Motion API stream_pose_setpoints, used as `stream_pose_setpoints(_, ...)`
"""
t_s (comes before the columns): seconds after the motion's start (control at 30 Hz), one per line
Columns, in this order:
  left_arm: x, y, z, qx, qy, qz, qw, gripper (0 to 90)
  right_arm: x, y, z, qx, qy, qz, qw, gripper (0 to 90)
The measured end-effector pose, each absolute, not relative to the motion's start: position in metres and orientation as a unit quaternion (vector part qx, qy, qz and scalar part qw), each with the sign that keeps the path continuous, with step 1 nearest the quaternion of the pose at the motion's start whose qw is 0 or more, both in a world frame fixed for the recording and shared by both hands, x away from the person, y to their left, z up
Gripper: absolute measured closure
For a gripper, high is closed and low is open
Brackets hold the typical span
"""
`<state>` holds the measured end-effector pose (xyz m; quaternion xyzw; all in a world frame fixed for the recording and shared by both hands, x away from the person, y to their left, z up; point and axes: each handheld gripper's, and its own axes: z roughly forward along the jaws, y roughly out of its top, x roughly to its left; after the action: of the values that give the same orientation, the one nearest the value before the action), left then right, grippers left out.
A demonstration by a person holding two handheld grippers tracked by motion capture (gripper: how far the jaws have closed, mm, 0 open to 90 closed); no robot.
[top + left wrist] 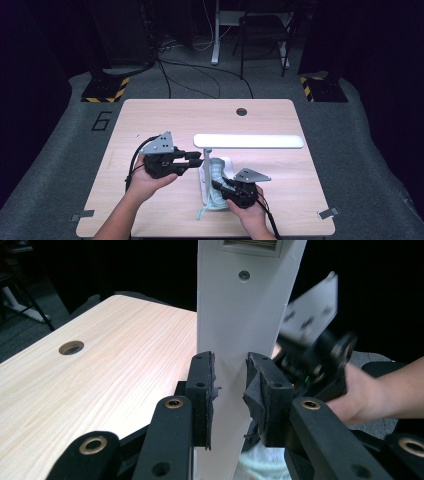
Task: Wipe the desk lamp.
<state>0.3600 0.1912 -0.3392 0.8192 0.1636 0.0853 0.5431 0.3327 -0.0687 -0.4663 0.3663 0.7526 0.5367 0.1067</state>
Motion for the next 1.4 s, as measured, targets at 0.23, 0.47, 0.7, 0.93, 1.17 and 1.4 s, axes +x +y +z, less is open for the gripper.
stream_pose_setpoints(0.23,0.36,0.19,-0.339,0.818,0.163,0.084,0.545,72.6,0.338,-0.066,-0.495,0.375,0.774,0.502,0.092,71.5)
stream_pose_setpoints(0.47,0.359,0.19,-0.339,0.82,0.161,0.085,0.543,72.6,0.339,-0.066,-0.494,0.381,0.774,0.498,0.086,71.6)
stream_pose_setpoints(0.7,0.359,0.186,-0.339,0.82,0.156,0.08,0.546,72.4,0.335,-0.069,-0.465,0.368,0.757,0.533,0.086,71.6)
stream_pose_setpoints(0.93,0.358,0.189,-0.34,0.821,0.158,0.084,0.542,72.4,0.33,-0.073,-0.428,0.348,0.746,0.559,0.098,71.5)
stream_pose_setpoints(1.17,0.357,0.195,-0.342,0.824,0.162,0.08,0.537,72.5,0.325,-0.07,-0.401,0.339,0.733,0.576,0.121,71.4)
stream_pose_setpoints(1.4,0.355,0.194,-0.354,0.828,0.17,0.077,0.529,74.6,0.322,-0.068,-0.379,0.326,0.732,0.582,0.14,71.3)
